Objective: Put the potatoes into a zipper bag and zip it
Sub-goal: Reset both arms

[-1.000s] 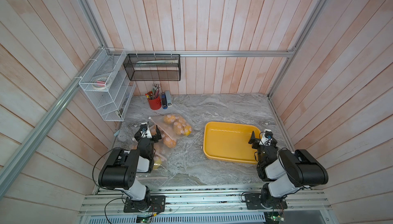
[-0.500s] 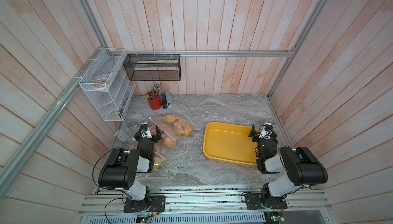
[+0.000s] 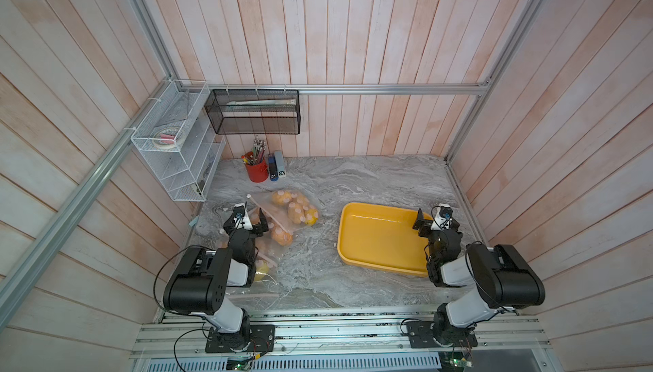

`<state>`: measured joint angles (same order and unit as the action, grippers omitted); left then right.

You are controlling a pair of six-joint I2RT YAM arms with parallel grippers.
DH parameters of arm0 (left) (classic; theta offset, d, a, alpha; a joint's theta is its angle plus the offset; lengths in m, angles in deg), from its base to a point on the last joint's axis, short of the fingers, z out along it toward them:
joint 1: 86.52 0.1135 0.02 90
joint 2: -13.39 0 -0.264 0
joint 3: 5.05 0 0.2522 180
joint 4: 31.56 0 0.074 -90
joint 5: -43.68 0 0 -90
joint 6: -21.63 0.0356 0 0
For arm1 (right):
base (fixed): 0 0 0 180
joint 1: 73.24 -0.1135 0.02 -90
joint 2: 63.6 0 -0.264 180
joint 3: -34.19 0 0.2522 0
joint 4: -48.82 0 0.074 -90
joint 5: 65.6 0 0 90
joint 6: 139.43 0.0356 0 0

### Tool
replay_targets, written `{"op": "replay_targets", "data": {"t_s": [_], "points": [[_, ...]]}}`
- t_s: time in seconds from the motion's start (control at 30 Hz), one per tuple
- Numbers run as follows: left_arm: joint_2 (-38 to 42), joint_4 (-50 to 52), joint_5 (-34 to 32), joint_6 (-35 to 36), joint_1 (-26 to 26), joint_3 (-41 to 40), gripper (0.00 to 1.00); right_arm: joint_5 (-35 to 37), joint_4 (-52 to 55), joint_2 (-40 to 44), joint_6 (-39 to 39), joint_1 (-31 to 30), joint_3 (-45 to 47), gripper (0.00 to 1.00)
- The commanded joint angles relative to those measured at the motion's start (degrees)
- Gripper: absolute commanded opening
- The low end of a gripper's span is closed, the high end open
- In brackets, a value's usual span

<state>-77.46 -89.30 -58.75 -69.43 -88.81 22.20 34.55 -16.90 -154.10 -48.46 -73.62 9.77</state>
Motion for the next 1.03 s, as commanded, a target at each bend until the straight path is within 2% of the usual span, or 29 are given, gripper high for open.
{"op": "replay_targets", "data": {"t_s": [0.0, 0.07, 0.13, 0.23, 0.3, 0.33, 0.37, 0.47, 0.63, 0.77, 1.0], "points": [[0.6, 0.1, 0.1, 0.3, 0.3, 0.6, 1.00, -2.4, -1.9, 0.9, 0.1, 0.2, 1.0, 0.98], [0.7, 0.1, 0.1, 0.3, 0.2, 0.6, 1.00, -5.2, -21.2, 1.0, -1.2, 0.3, 11.9, 0.98], [0.6, 0.1, 0.1, 0.3, 0.3, 0.6, 1.00, -6.2, -21.3, 5.2, -0.9, 0.4, 15.1, 0.98], [0.6, 0.1, 0.1, 0.3, 0.3, 0.6, 1.00, -5.8, -24.0, -3.1, -1.0, 0.4, 9.9, 0.98], [0.6, 0.0, 0.0, 0.4, 0.3, 0.7, 1.00, -3.5, -7.7, 1.0, -0.9, -0.3, 4.0, 0.98], [0.7, 0.1, 0.1, 0.3, 0.2, 0.6, 1.00, -3.9, 2.1, 3.2, -1.2, -0.3, 0.9, 0.98], [0.6, 0.2, 0.1, 0.3, 0.3, 0.7, 1.00, -6.0, 6.6, 3.9, -1.9, -0.2, -0.8, 0.98], [0.6, 0.1, 0.1, 0.4, 0.2, 0.6, 1.00, -5.5, -5.6, -0.4, -1.9, -0.3, 1.7, 0.98], [0.6, 0.1, 0.1, 0.3, 0.3, 0.6, 1.00, -6.4, -5.4, 0.2, -2.3, -0.6, 2.0, 0.98], [0.6, 0.1, 0.1, 0.3, 0.3, 0.6, 1.00, -9.5, 0.7, 0.7, -1.1, 0.9, -0.6, 0.98], [0.6, 0.1, 0.1, 0.3, 0.3, 0.6, 1.00, -9.3, -0.5, 0.7, -0.9, 1.3, -0.2, 0.98]]}}
